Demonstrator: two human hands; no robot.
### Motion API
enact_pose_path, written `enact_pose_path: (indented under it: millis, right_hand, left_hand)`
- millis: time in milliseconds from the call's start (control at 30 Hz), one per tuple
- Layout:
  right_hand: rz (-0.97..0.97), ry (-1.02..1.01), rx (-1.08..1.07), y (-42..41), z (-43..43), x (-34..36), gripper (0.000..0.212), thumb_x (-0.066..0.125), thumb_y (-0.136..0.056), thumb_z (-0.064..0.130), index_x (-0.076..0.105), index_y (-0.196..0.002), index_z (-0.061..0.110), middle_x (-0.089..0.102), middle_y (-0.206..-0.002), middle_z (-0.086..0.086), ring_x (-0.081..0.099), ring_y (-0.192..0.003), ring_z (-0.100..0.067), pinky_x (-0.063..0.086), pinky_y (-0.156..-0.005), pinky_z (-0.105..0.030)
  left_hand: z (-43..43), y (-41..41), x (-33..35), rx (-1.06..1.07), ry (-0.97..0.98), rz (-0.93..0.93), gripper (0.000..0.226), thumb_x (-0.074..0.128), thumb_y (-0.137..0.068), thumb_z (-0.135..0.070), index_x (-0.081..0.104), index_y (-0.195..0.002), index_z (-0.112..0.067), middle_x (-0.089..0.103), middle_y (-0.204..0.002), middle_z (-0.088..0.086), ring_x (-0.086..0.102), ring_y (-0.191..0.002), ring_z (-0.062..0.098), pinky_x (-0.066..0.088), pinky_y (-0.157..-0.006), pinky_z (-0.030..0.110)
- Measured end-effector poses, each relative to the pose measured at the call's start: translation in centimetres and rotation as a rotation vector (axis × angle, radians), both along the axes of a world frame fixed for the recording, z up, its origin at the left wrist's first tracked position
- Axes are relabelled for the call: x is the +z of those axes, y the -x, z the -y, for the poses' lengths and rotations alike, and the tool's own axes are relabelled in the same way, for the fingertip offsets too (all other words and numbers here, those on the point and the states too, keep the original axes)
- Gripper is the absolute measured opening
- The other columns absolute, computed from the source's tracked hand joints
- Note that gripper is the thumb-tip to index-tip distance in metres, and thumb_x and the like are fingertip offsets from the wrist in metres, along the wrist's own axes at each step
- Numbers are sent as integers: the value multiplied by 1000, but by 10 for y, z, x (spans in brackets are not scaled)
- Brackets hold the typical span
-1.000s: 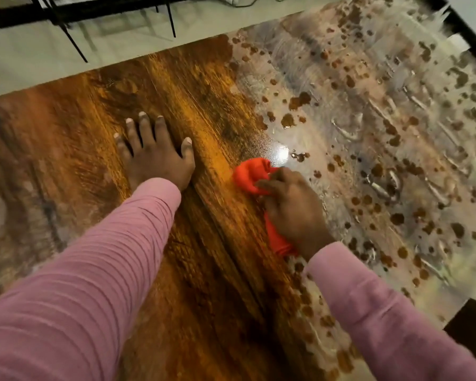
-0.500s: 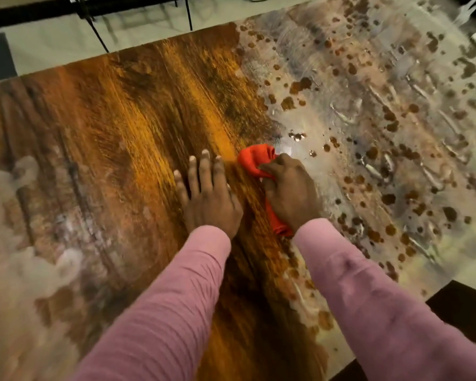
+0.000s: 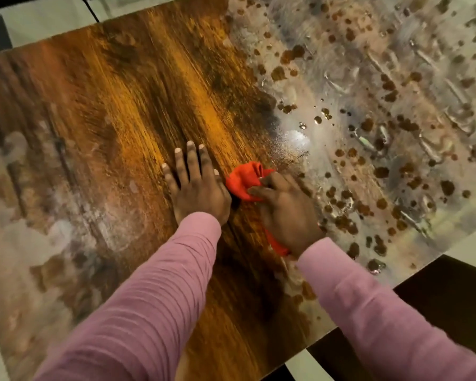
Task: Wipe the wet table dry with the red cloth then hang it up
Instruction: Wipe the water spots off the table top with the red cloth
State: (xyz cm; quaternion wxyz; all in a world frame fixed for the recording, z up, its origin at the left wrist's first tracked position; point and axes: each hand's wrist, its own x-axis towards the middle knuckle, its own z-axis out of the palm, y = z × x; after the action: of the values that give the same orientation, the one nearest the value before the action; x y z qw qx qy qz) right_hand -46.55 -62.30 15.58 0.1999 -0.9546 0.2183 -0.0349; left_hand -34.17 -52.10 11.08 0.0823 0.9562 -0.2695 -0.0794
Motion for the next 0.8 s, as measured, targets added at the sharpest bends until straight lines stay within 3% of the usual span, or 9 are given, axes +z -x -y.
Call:
enact_pose_path:
  millis: [133, 200, 267, 467, 667, 800]
  right_hand:
    - [-38, 85, -292, 14, 43, -2, 29, 59, -88, 17, 69, -113, 23, 59, -107, -3, 52, -97, -28, 41, -75, -32]
    - [-48, 83, -414, 13, 48, -3, 29, 59, -88, 15, 69, -114, 24, 58, -107, -3, 52, -99, -28, 45, -78, -36]
    - [-34, 48, -389, 12, 28, 1, 30, 60, -86, 13, 69, -113, 23, 57, -105, -3, 52, -96, -28, 49, -78, -39]
    - [-17, -47, 21, 53, -26, 6, 30, 65, -79, 11, 72, -106, 18, 61, -104, -7, 55, -91, -32, 53, -60, -42]
    - [-44, 36, -382, 55, 17, -1, 31, 61, -83, 11, 71, -110, 22, 59, -105, -7, 53, -97, -31, 49, -75, -39]
    - [3, -13, -174, 62, -36, 5, 29, 66, -78, 9, 73, -104, 20, 59, -100, -6, 54, -89, -30, 49, -64, -37]
  left_hand:
    - [0, 1, 0, -3, -4, 9, 60, 19, -95, -32, 17, -153, -13, 11, -162, 7, 2, -149, 29, -2, -118, 54]
    - [0, 0, -1, -3, -8, 18, 61, 17, -95, -33, 16, -153, -13, 10, -162, 7, 2, -149, 29, -2, -118, 54]
    - [1, -1, -1, 9, -11, 22, 61, 16, -95, -33, 17, -153, -13, 11, -162, 7, 3, -149, 29, 0, -118, 55]
    - [2, 1, 2, 15, -7, 25, 64, 13, -91, -34, 20, -152, -13, 14, -161, 7, 5, -148, 29, 0, -118, 55]
    - [-1, -2, -5, 5, 1, 44, 61, 15, -95, -34, 20, -152, -14, 14, -161, 6, 5, -149, 29, -1, -118, 54]
    - [1, 1, -5, 16, 8, 68, 60, 19, -95, -32, 23, -151, -13, 17, -160, 7, 8, -148, 30, 0, -118, 55]
